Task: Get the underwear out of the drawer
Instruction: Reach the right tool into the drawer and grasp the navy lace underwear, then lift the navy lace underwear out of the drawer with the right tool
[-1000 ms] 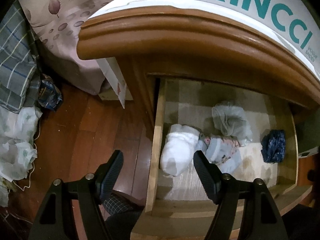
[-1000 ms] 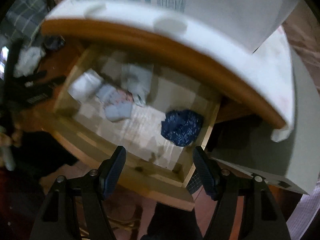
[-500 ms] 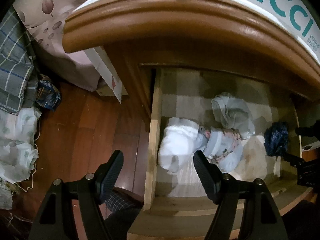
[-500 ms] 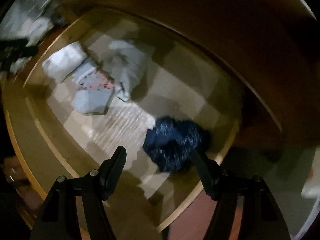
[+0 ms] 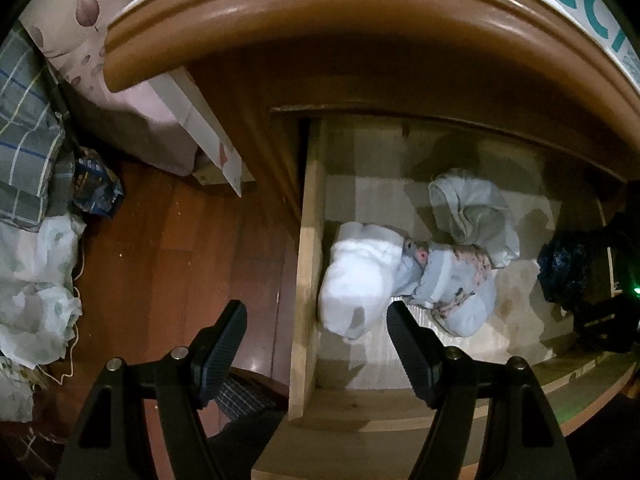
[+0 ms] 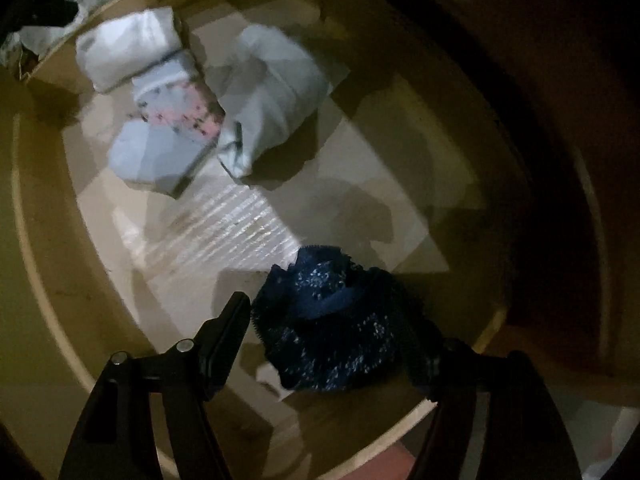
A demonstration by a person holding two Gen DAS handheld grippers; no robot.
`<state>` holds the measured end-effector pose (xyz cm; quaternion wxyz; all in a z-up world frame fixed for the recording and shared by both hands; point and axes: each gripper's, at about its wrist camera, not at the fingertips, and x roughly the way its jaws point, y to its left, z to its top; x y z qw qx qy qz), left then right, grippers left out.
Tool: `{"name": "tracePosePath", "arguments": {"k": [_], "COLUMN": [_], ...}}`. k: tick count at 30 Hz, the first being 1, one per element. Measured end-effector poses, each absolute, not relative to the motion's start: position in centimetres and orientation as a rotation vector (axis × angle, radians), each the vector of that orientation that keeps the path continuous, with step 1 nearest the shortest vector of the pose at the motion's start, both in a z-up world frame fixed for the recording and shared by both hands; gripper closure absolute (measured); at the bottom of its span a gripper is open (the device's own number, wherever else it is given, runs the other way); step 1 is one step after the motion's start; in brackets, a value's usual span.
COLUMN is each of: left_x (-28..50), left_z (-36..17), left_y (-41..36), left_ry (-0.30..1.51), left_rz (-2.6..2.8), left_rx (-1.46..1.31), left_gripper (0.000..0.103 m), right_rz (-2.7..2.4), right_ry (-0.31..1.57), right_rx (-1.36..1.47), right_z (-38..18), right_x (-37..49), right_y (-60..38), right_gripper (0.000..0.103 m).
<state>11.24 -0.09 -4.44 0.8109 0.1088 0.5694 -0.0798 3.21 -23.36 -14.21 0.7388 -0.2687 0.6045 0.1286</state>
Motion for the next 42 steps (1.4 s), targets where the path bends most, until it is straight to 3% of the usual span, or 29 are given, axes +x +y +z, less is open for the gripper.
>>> {"name": "tracePosePath", "arguments": {"k": [14, 17, 20, 22, 25, 33, 42], "left_x": [11.8, 11.9, 12.1, 12.2, 12.3, 12.6, 12.7], "left_z": [-4.8, -4.8, -4.8, -4.8, -4.8, -5.0, -5.7], "left_y": [0.6, 0.7, 1.0, 1.2, 1.7, 2.4, 1.2], "left_ry": [1.238, 1.239, 1.241, 1.242, 1.248, 1.272, 1.288], "left_rz": [-0.149, -0.145, -0.139, -0.136, -0.131, -0.133, -0.154], "left_rx": [0.208, 0.203, 0.189, 0.175, 0.152, 0.098, 0.134], "left_gripper": [0.029, 0.029, 0.029, 0.029, 0.029, 0.029, 0.029], "right_rz": [0.318, 0.309, 0.328, 0.314, 0.297, 0.239, 0.076], "right_ry": [1.415, 1.429, 1.463, 1.478, 1.525, 1.583, 1.525], "right_rx": [-0.503, -0.509, -0.51, -0.525, -0.516, -0.376, 0.064], "right_z": [-16.7, -16.7, -16.7, -16.8, -16.9, -15.2, -11.9], "right_x": [4.2, 4.2, 3.4, 3.1, 3.3, 4.0, 1.3], "right_y": [-23.8, -23.6, -22.9, -22.6, -22.3, -21.4, -23.2], "right_gripper": [0.03, 0.038, 0.059, 0.067, 0.072, 0.075, 0.075]}}
